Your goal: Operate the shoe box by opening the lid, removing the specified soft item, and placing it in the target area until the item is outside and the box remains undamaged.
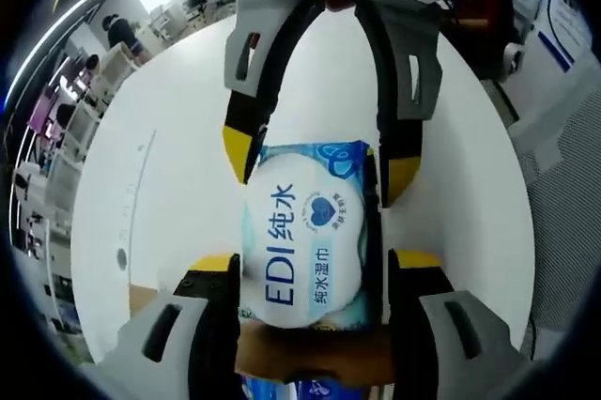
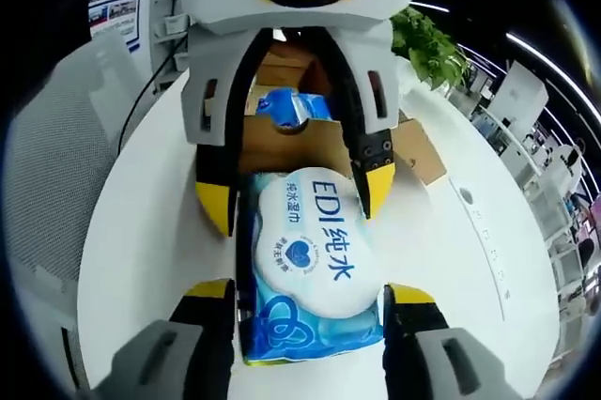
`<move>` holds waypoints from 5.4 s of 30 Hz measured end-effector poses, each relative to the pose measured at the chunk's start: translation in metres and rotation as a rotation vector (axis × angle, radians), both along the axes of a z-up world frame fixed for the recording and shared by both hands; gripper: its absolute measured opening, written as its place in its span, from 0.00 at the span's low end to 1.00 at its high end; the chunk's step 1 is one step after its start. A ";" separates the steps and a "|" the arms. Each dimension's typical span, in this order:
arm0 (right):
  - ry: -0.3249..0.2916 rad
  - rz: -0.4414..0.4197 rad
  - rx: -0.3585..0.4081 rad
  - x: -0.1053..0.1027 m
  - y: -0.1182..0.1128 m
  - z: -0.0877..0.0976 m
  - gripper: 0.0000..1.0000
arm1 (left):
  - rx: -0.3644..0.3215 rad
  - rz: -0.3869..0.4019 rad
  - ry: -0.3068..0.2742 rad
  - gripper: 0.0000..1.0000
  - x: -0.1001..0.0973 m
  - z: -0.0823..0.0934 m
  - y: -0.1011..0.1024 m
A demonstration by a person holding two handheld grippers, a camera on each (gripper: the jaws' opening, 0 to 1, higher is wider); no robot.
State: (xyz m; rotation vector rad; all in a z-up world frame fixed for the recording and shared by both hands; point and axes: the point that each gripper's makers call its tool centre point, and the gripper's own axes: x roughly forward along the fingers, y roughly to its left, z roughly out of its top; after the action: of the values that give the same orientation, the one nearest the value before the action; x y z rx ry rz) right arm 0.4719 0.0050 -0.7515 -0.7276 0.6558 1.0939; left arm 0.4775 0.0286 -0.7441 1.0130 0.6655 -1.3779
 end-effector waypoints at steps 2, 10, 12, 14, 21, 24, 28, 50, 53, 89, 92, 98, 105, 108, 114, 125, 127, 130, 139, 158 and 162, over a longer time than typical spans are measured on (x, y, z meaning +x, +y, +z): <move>-0.005 -0.005 0.002 0.000 -0.001 0.004 0.64 | -0.004 0.003 -0.003 0.64 0.000 0.004 0.001; -0.015 -0.023 0.004 -0.002 -0.001 0.020 0.66 | -0.020 0.017 -0.016 0.65 0.000 0.018 0.005; -0.016 -0.022 0.002 -0.004 0.000 0.024 0.67 | -0.023 0.017 -0.019 0.65 -0.001 0.022 0.007; -0.019 -0.022 0.000 -0.005 0.000 0.027 0.67 | -0.026 0.017 -0.026 0.65 -0.002 0.026 0.009; -0.022 -0.020 -0.005 -0.007 0.003 0.038 0.67 | -0.035 0.025 -0.031 0.65 -0.005 0.034 0.013; -0.027 -0.023 0.000 -0.006 0.005 0.044 0.67 | -0.033 0.037 -0.023 0.65 -0.006 0.038 0.017; -0.031 -0.023 0.006 -0.006 0.009 0.053 0.67 | -0.036 0.044 -0.020 0.64 -0.007 0.042 0.021; -0.077 -0.051 0.070 0.010 0.048 0.083 0.61 | -0.089 0.160 -0.031 0.61 0.013 0.069 0.072; -0.092 -0.072 0.086 0.017 0.053 0.088 0.59 | -0.093 0.176 -0.033 0.60 0.017 0.071 0.081; -0.181 -0.002 0.043 0.037 0.131 0.071 0.24 | -0.136 0.314 -0.074 0.24 0.042 0.039 0.167; -0.174 -0.010 0.035 0.041 0.135 0.065 0.22 | -0.139 0.321 -0.071 0.23 0.042 0.035 0.168; -0.161 -0.024 0.013 0.044 0.140 0.055 0.18 | -0.162 0.362 -0.064 0.19 0.047 0.029 0.171; -0.145 -0.033 -0.006 0.049 0.148 0.043 0.15 | -0.207 0.418 -0.042 0.16 0.051 0.027 0.172; -0.143 -0.031 -0.017 0.049 0.151 0.038 0.13 | -0.208 0.424 -0.039 0.15 0.051 0.023 0.172; -0.151 -0.020 -0.048 0.050 0.153 0.029 0.08 | -0.218 0.444 -0.040 0.12 0.053 0.019 0.171; -0.173 -0.011 -0.100 0.055 0.152 0.015 0.00 | -0.224 0.470 -0.045 0.03 0.057 0.012 0.175; -0.175 -0.013 -0.098 0.055 0.152 0.016 0.00 | -0.209 0.477 -0.062 0.00 0.059 0.011 0.179; -0.180 -0.014 -0.096 0.056 0.151 0.017 0.00 | -0.208 0.492 -0.057 0.00 0.059 0.011 0.183; -0.171 -0.029 -0.085 0.054 0.152 0.020 0.00 | -0.258 0.476 -0.046 0.06 0.055 0.018 0.178; -0.140 -0.074 -0.032 0.055 0.153 0.023 0.00 | -0.250 0.456 -0.049 0.10 0.062 0.008 0.171; -0.132 -0.075 -0.022 0.052 0.154 0.025 0.00 | -0.249 0.456 -0.048 0.02 0.061 0.010 0.172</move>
State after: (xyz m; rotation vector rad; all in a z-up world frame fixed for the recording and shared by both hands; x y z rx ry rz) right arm 0.5238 0.1590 -0.7264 -0.7813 0.5789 0.9630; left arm 0.5383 0.2001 -0.7341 0.6430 0.6243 -1.0020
